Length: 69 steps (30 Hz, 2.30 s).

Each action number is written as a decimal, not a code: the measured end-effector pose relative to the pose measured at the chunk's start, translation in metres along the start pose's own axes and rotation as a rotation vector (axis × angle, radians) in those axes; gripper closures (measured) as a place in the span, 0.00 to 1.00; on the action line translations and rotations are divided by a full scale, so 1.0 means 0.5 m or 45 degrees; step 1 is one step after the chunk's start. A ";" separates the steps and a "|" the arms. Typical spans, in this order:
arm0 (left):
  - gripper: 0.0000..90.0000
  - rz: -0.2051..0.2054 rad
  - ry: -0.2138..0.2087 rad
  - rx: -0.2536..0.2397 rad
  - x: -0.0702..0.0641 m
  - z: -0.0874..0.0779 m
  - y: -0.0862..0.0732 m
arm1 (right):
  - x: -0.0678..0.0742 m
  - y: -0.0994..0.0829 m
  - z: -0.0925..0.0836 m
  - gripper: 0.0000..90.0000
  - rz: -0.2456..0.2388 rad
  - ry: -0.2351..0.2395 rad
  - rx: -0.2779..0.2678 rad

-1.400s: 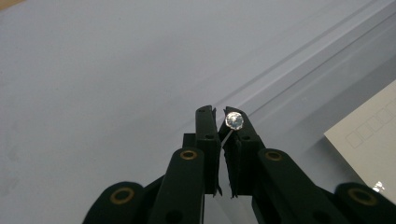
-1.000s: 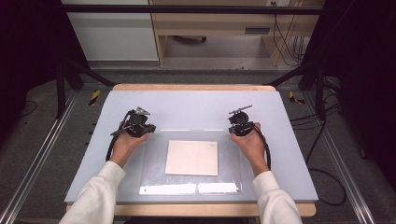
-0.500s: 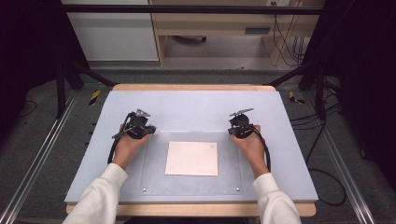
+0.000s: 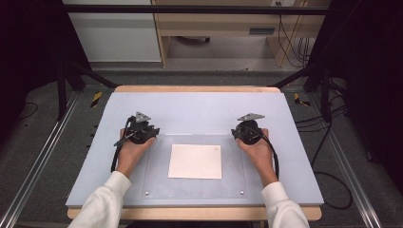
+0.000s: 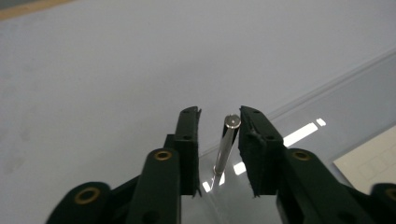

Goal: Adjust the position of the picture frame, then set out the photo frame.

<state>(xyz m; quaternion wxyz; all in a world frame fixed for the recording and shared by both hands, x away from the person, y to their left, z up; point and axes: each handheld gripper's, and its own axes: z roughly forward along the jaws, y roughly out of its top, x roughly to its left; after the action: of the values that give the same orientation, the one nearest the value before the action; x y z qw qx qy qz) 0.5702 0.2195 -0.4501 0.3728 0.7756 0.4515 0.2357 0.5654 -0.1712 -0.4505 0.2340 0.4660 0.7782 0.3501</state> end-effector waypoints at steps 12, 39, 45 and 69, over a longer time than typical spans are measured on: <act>0.62 -0.011 0.038 -0.144 -0.007 -0.024 -0.004 | 0.010 0.006 -0.003 0.94 -0.014 -0.048 -0.091; 0.95 -0.019 -0.023 0.095 0.004 -0.007 0.029 | 0.000 0.038 0.003 0.96 0.041 -0.016 0.051; 0.95 -0.010 -0.057 0.157 0.013 -0.002 0.044 | -0.006 0.055 0.009 0.96 0.054 0.000 0.120; 0.95 -0.060 -0.140 0.228 0.041 0.015 0.064 | -0.032 0.083 0.025 0.95 0.099 0.092 0.225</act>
<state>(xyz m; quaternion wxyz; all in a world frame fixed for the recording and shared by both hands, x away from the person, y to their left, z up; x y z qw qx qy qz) 0.6021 0.2244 -0.4290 0.3316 0.8069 0.4677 0.1427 0.6044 -0.1681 -0.4264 0.1502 0.5019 0.7951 0.3056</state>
